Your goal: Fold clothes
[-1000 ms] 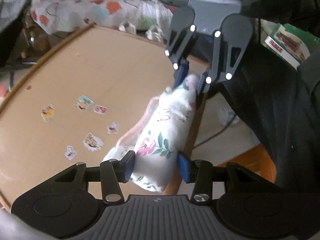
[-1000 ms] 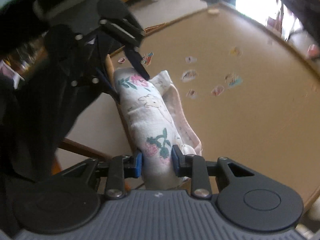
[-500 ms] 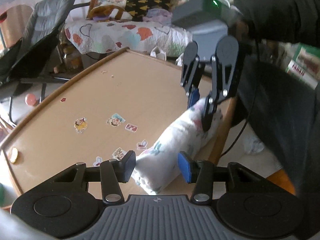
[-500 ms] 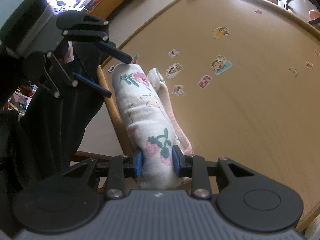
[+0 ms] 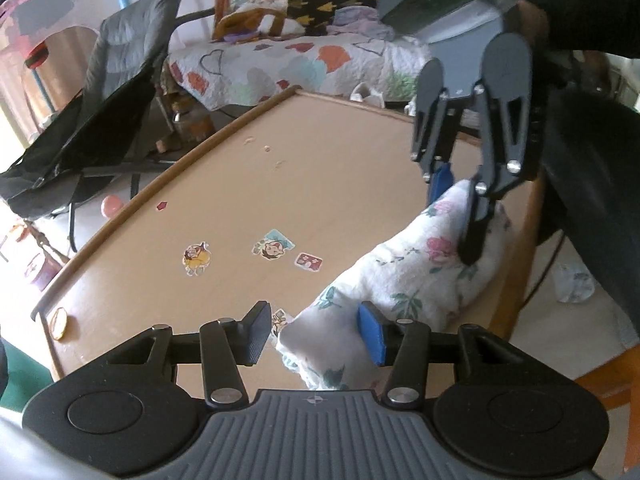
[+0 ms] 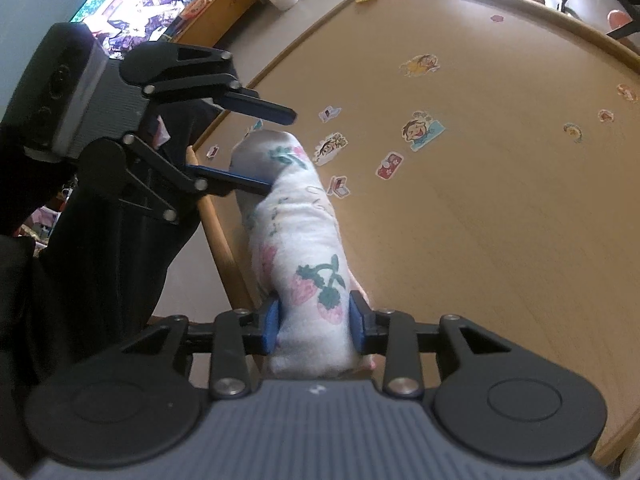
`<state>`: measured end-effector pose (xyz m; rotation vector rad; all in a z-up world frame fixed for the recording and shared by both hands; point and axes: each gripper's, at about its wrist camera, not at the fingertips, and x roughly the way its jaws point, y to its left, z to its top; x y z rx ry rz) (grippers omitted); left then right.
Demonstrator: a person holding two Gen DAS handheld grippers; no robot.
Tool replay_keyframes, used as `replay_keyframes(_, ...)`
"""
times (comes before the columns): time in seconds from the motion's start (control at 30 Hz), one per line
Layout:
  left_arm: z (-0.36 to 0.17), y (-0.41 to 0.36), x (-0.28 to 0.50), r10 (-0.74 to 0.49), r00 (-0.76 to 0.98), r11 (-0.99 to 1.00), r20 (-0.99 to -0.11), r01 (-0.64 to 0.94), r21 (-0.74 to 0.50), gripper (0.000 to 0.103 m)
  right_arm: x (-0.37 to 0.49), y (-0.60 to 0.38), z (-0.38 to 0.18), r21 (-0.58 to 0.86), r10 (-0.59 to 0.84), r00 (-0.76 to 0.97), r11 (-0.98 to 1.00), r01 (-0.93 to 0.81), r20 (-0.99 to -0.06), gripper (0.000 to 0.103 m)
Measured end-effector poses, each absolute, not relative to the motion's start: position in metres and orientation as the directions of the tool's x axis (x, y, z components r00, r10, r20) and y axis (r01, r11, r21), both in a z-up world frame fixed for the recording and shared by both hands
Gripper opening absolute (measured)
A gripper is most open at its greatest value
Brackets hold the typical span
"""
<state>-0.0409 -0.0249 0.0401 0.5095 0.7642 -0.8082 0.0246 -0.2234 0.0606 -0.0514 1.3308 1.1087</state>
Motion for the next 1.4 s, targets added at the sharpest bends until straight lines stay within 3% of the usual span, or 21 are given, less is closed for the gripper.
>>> replay_keyframes(0.2,0.043,-0.037,-0.034,-0.428,0.458,0.566,-0.779,0.808,0.165,0.051,0.008,-0.232,0.076,0.477,0.59,-0.04,0.609,-0.633,-0.806,0.041)
replay_keyframes(0.4,0.046,-0.042,-0.027,-0.419,0.448,0.523,-0.79,0.83,0.193,0.051,-0.026,-0.242,0.123,0.329,0.552,0.215,0.719,-0.613,-0.806,0.041)
replay_keyframes(0.57,0.048,-0.043,-0.021,-0.416,0.447,0.545,-0.791,0.82,0.176,0.051,-0.045,-0.217,0.136,0.292,0.558,0.297,0.733,-0.614,-0.775,0.025)
replay_keyframes(0.67,0.049,-0.038,-0.019,-0.42,0.456,0.596,-0.785,0.791,0.14,0.052,-0.042,-0.199,0.108,0.236,0.463,0.3,0.791,-0.565,-0.834,0.012)
replay_keyframes(0.7,0.049,-0.035,-0.018,-0.423,0.464,0.62,-0.779,0.775,0.125,0.053,-0.04,-0.199,0.099,0.22,0.434,0.306,0.812,-0.54,-0.847,0.012)
replay_keyframes(0.83,0.049,-0.017,-0.018,-0.408,0.538,0.763,-0.737,0.645,0.048,0.056,-0.034,-0.211,0.086,0.297,0.448,0.33,0.859,-0.418,-0.831,0.012)
replay_keyframes(0.97,0.049,0.002,-0.023,-0.362,0.625,0.892,-0.692,0.447,-0.063,0.056,-0.036,-0.208,0.083,0.284,0.44,0.344,0.863,-0.418,-0.829,0.012)
replay_keyframes(1.13,0.058,0.018,-0.042,-0.398,0.666,0.917,-0.63,0.303,-0.26,0.056,-0.036,-0.211,0.077,0.309,0.451,0.356,0.868,-0.39,-0.818,0.012)
replay_keyframes(1.4,0.04,-0.02,-0.053,-0.356,0.637,0.93,-0.684,0.311,-0.195,0.056,-0.037,-0.218,0.072,0.355,0.474,0.367,0.868,-0.347,-0.801,0.012)
